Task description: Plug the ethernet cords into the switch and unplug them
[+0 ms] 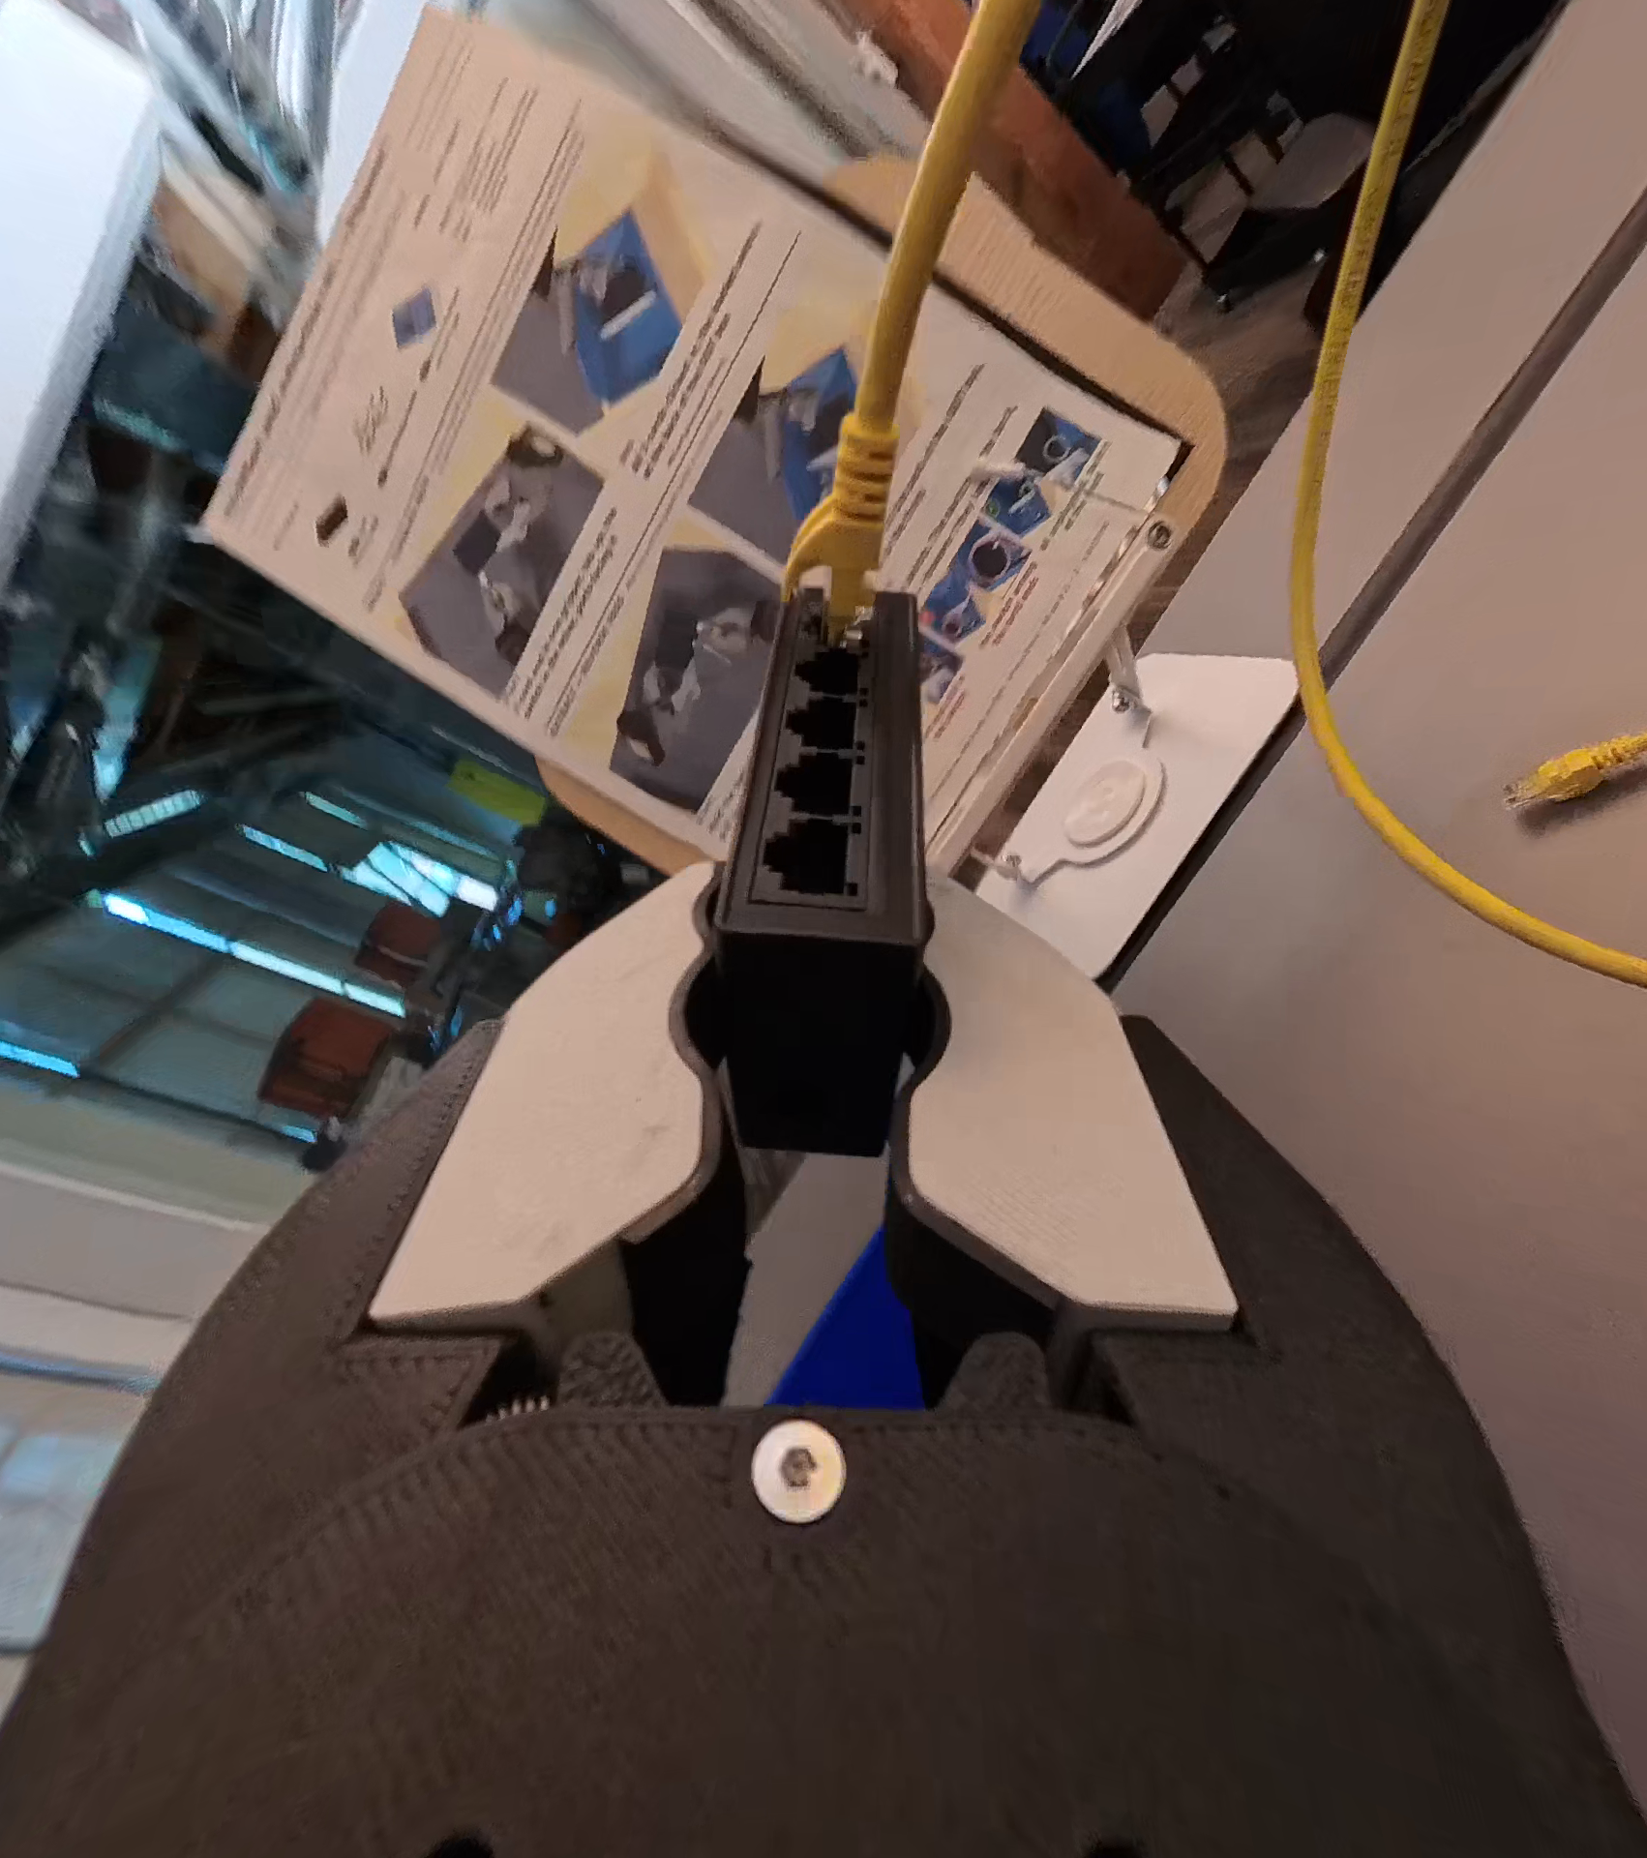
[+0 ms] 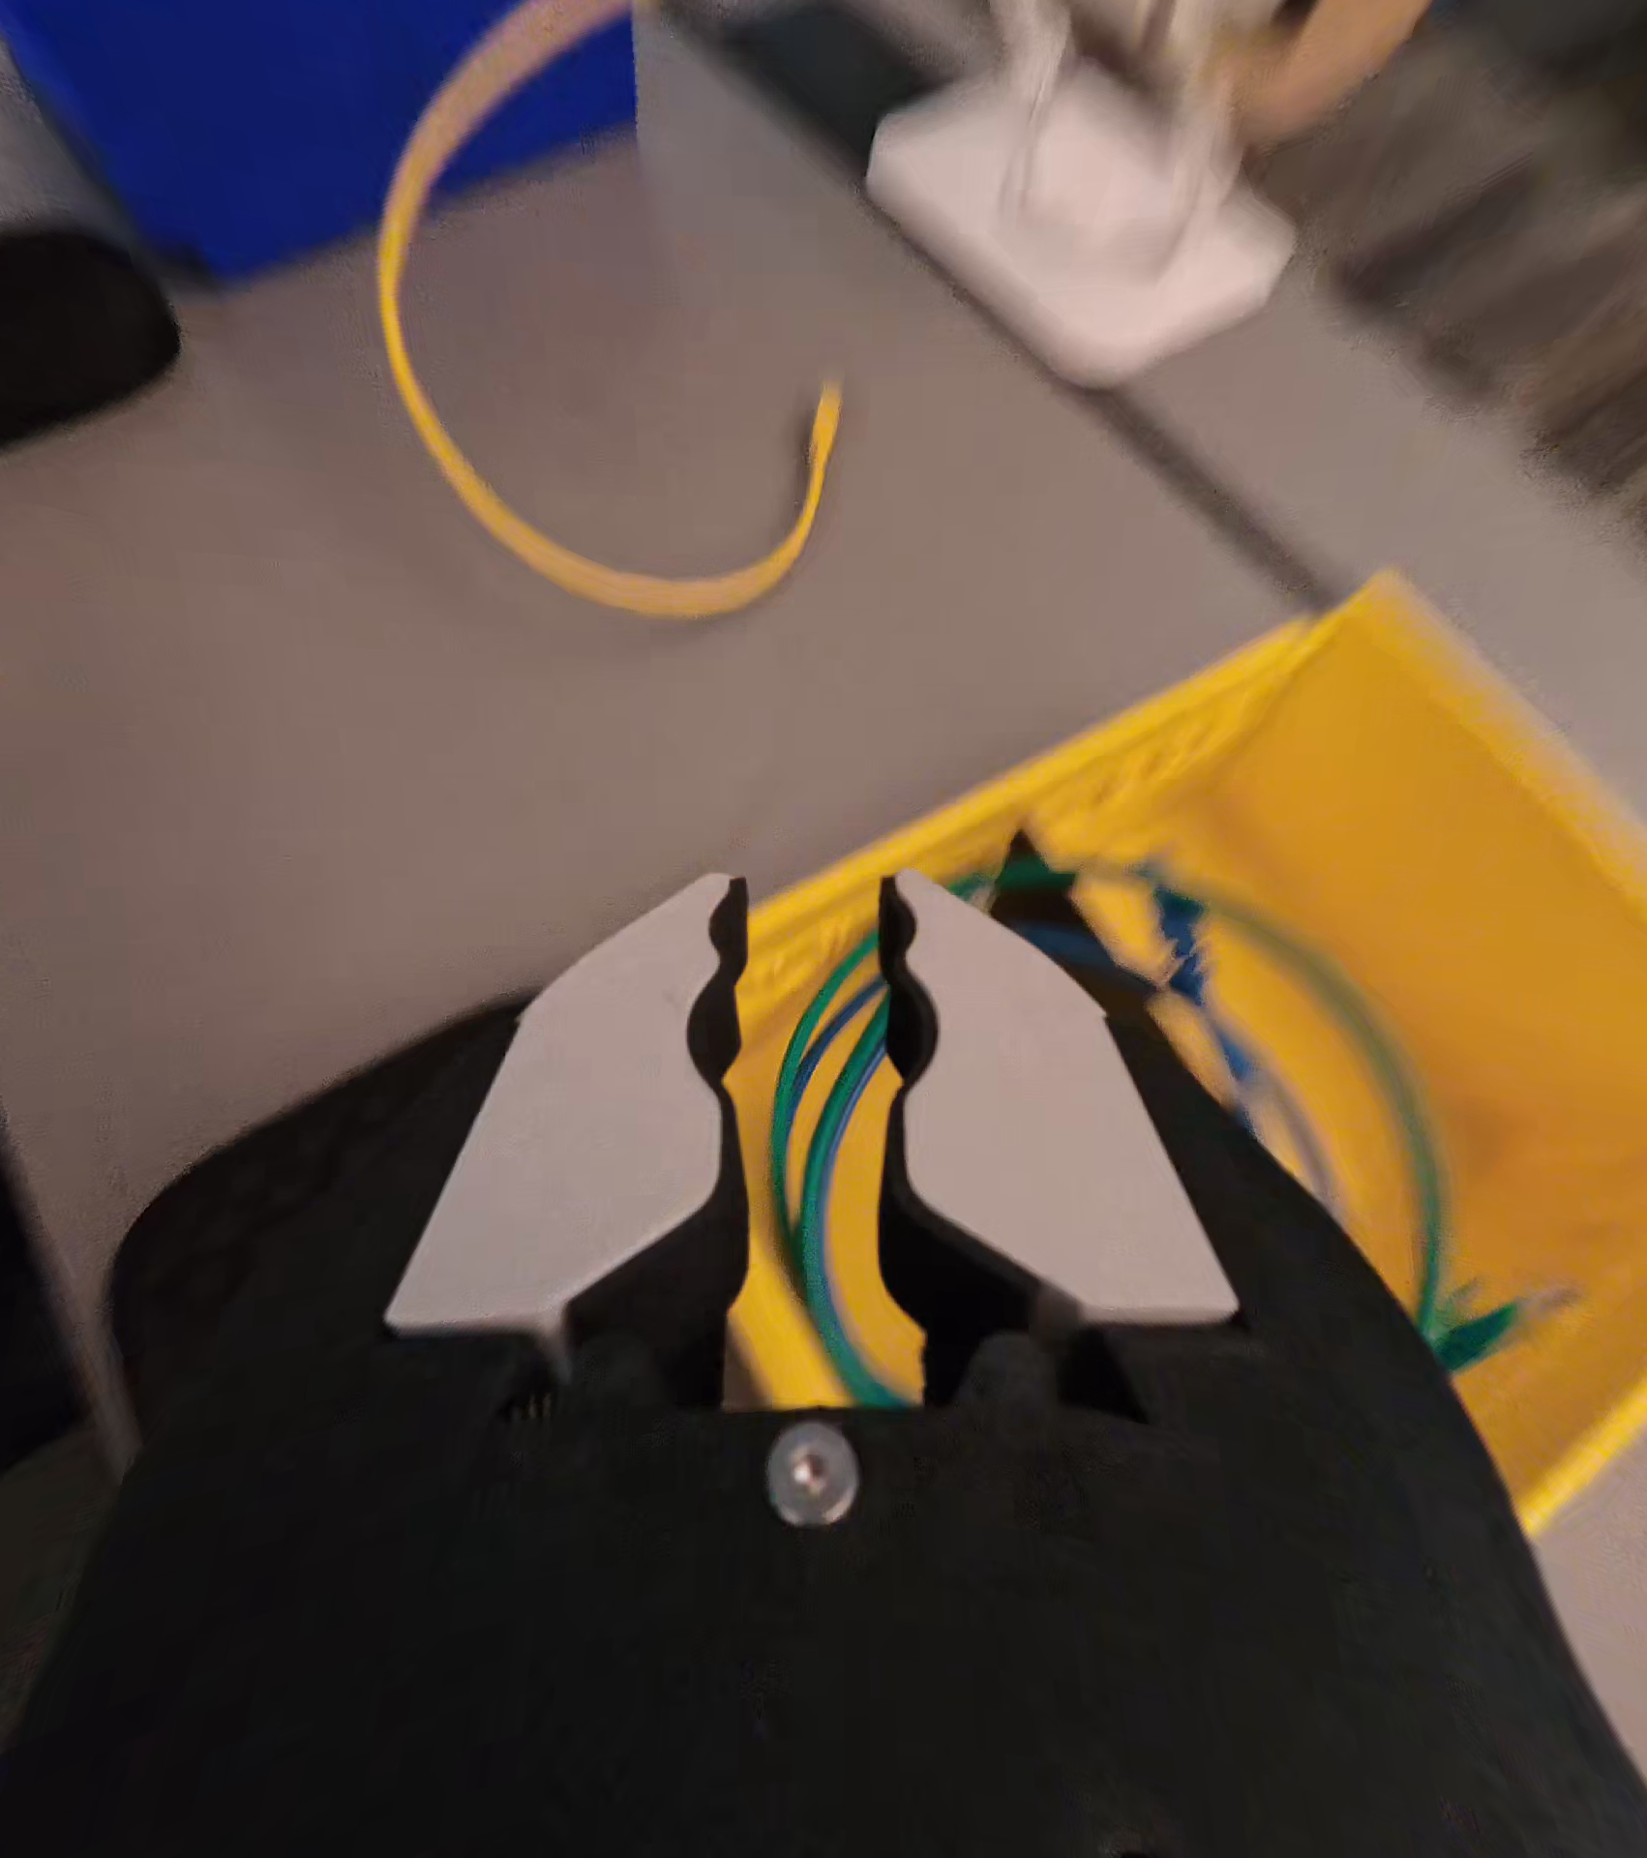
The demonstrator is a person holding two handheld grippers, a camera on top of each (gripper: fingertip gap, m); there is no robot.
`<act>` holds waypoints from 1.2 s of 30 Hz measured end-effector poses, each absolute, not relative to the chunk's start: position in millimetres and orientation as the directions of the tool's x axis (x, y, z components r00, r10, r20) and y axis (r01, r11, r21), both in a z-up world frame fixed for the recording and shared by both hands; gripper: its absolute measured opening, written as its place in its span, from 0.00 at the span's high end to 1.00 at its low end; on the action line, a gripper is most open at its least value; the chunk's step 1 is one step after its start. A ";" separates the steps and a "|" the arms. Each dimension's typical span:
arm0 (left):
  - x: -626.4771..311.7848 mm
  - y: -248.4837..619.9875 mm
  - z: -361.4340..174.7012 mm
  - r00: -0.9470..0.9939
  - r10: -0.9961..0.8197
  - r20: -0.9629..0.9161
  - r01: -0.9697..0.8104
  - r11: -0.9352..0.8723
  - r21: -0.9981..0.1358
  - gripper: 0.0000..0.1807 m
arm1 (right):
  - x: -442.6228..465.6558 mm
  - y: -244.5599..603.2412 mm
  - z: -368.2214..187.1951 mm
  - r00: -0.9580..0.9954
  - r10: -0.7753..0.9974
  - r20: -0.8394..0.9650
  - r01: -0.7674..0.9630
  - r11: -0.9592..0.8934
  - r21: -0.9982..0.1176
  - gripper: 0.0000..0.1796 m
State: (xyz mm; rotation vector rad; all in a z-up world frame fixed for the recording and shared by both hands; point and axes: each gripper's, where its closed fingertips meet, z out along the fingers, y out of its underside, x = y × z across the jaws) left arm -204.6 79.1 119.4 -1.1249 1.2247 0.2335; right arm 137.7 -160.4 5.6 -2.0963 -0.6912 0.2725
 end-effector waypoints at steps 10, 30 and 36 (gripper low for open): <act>-151.7 27.5 115.2 0.210 -0.274 -0.938 -0.627 0.698 -0.345 0.84 | -43.2 -106.3 149.9 0.491 0.194 0.849 0.786 0.322 -0.528 0.81; -130.9 -5.6 116.7 0.129 -0.210 -0.969 -0.645 0.725 -0.243 0.84 | -101.2 -24.5 125.9 -0.002 0.118 0.993 0.968 0.251 -0.027 0.87; -128.2 -9.0 117.8 0.121 -0.163 -0.979 -0.650 0.732 -0.203 0.84 | -97.9 -24.4 126.9 -0.059 0.124 0.991 0.972 0.234 0.029 0.92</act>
